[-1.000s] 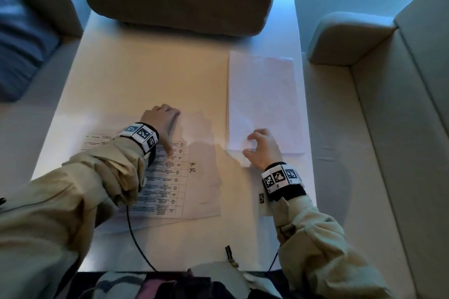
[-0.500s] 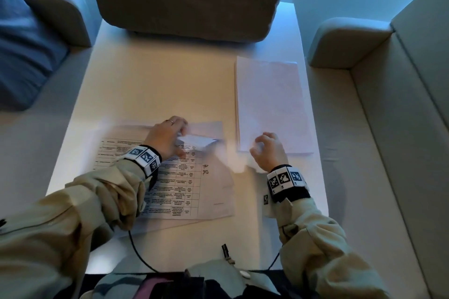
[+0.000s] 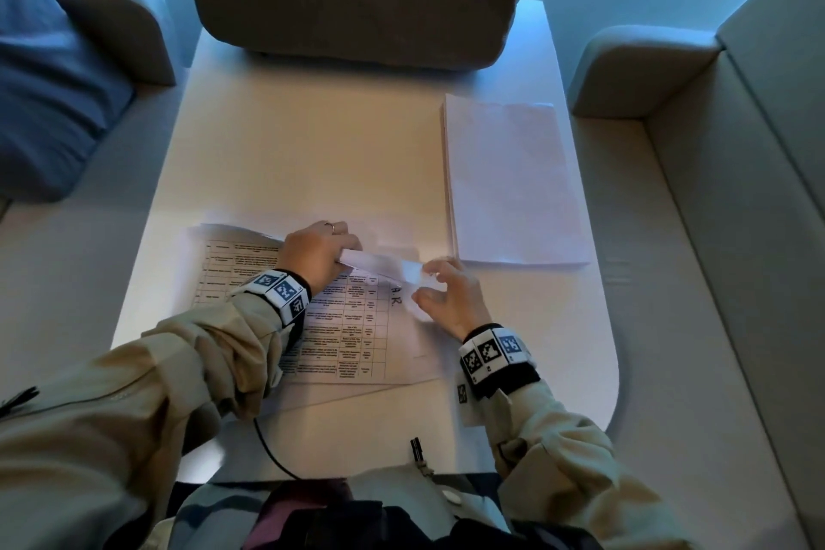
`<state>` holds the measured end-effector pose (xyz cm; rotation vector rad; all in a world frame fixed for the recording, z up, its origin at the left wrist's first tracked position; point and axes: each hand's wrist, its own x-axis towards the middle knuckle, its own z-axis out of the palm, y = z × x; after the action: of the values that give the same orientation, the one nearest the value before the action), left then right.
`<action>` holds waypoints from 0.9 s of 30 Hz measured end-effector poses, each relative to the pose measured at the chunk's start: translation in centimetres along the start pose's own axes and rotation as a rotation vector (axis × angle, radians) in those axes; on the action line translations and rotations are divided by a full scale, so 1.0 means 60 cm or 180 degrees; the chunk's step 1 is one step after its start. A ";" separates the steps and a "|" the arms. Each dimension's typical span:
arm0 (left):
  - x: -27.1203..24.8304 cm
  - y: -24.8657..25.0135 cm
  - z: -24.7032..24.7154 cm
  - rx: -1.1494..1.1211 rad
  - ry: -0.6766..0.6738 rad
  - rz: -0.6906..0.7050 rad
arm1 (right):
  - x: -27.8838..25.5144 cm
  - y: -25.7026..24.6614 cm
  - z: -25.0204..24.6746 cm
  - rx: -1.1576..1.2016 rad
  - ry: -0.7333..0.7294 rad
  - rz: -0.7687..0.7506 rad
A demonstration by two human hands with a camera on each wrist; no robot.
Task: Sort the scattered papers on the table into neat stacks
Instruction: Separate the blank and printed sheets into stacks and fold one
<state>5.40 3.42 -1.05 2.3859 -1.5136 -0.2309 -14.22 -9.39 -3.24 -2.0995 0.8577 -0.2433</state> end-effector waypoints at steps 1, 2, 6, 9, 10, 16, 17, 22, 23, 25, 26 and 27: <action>-0.004 -0.001 -0.002 -0.0160 0.0096 0.0002 | -0.003 -0.002 0.002 0.0070 0.0022 0.0025; -0.007 -0.003 -0.004 -0.0327 0.0208 0.0016 | -0.004 -0.004 0.003 0.0160 0.0094 0.0083; -0.010 -0.009 -0.030 -0.0638 0.0272 0.0156 | -0.002 -0.004 -0.008 0.0264 0.0421 0.0536; -0.010 -0.017 -0.064 -0.1014 0.0344 -0.0020 | -0.010 -0.002 -0.026 0.0456 0.0566 0.0730; -0.011 -0.019 -0.079 -0.1199 0.0396 -0.0104 | -0.015 -0.004 -0.031 0.0628 0.0628 0.0744; -0.018 -0.039 -0.184 -0.2326 0.0684 -0.0772 | -0.044 -0.011 -0.039 0.2293 0.0685 0.0809; -0.020 -0.045 -0.197 -0.2424 0.0772 -0.0808 | -0.046 -0.014 -0.035 0.2526 0.0579 0.0801; -0.029 -0.060 -0.236 -0.2949 0.1421 -0.0936 | -0.032 -0.084 -0.028 0.2803 0.0133 0.0319; -0.030 -0.059 -0.242 -0.3067 0.1564 -0.0924 | -0.027 -0.105 -0.031 0.2786 0.0142 0.0220; -0.032 -0.051 -0.249 -0.3322 0.1801 -0.0891 | -0.019 -0.150 -0.042 0.2770 0.0222 0.0071; -0.033 -0.044 -0.252 -0.3424 0.1878 -0.0865 | -0.015 -0.172 -0.047 0.2734 0.0292 0.0005; -0.034 -0.037 -0.255 -0.3490 0.1910 -0.0836 | -0.011 -0.190 -0.053 0.2691 0.0386 -0.0081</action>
<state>10.93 8.73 12.50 1.5162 -0.5324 -0.2697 -10.51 -6.20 7.59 -1.3109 0.6357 -0.6294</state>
